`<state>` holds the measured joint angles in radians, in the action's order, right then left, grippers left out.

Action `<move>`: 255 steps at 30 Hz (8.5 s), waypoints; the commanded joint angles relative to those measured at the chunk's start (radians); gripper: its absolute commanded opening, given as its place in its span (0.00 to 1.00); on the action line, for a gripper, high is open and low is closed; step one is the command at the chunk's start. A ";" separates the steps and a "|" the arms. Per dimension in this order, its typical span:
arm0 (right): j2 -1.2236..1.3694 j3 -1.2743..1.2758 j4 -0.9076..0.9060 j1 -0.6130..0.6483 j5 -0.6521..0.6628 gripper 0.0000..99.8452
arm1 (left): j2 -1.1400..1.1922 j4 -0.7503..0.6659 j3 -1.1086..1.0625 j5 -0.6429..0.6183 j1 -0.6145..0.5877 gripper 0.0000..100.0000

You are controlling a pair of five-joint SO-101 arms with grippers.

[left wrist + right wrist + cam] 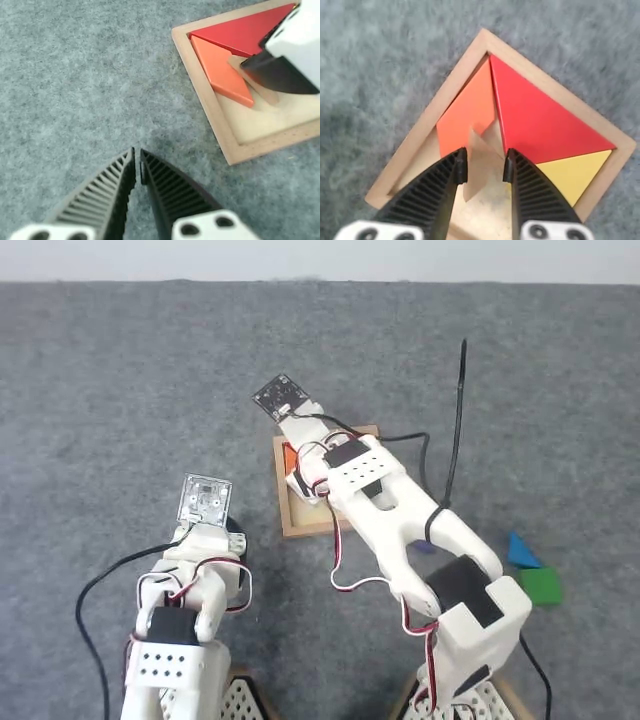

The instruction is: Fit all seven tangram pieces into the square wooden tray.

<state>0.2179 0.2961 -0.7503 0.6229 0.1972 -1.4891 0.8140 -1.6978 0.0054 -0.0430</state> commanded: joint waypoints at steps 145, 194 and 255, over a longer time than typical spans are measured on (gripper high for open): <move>-0.806 0.585 0.248 -0.162 0.094 0.07 | -0.012 0.002 0.008 -0.006 -0.005 0.02; -1.138 0.709 -0.538 -1.182 0.631 0.07 | -0.012 0.002 0.008 -0.006 -0.005 0.02; -0.326 0.543 -0.255 -1.170 0.718 0.22 | -0.012 0.002 0.008 -0.006 -0.005 0.02</move>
<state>-0.1427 0.8562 -1.0127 -0.4895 0.9291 -1.4891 0.8140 -1.6978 0.0054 -0.0430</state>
